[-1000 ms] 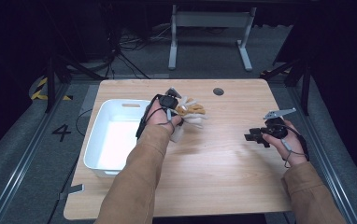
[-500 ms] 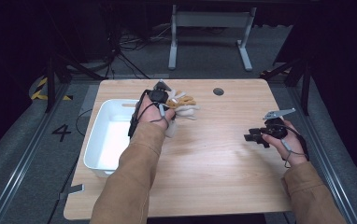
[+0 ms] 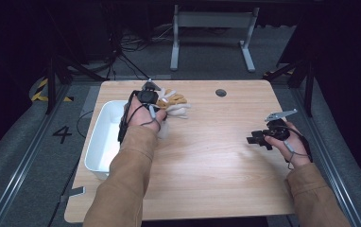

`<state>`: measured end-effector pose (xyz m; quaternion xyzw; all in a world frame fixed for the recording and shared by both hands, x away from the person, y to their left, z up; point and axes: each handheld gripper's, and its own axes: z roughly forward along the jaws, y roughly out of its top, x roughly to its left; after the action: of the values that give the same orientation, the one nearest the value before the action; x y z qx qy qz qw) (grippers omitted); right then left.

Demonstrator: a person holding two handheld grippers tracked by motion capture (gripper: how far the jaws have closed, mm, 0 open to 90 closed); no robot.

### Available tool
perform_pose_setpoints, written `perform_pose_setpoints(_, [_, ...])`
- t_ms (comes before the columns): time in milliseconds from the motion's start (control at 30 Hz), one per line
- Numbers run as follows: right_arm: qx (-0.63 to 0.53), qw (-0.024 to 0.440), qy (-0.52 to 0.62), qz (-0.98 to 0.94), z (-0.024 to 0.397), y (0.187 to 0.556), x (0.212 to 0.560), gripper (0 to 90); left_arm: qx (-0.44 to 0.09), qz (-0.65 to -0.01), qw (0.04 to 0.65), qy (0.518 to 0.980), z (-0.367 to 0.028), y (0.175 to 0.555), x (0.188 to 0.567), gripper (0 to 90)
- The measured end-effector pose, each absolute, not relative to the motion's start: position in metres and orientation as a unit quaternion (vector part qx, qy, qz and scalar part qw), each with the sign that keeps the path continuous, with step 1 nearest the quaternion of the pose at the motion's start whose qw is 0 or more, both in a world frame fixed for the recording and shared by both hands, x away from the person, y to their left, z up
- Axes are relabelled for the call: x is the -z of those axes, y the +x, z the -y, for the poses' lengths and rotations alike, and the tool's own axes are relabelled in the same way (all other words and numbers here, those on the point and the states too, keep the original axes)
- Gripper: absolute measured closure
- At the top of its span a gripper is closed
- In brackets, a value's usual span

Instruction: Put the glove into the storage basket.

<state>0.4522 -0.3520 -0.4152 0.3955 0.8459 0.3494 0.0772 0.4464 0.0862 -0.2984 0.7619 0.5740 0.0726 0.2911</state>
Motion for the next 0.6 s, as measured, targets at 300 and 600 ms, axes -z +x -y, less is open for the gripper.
perform_pose_setpoints(300, [-0.338, 0.077, 0.393, -0.852, 0.346, 0.459, 0.416, 54.3, -0.079, -0.597, 0.294, 0.743, -0.114, 0.436, 0.301, 69.1])
perform_pose_setpoints(600, [-0.335, 0.076, 0.400, -0.850, 0.350, 0.459, 0.418, 54.3, -0.086, -0.621, 0.289, 0.723, -0.141, 0.430, 0.306, 69.1])
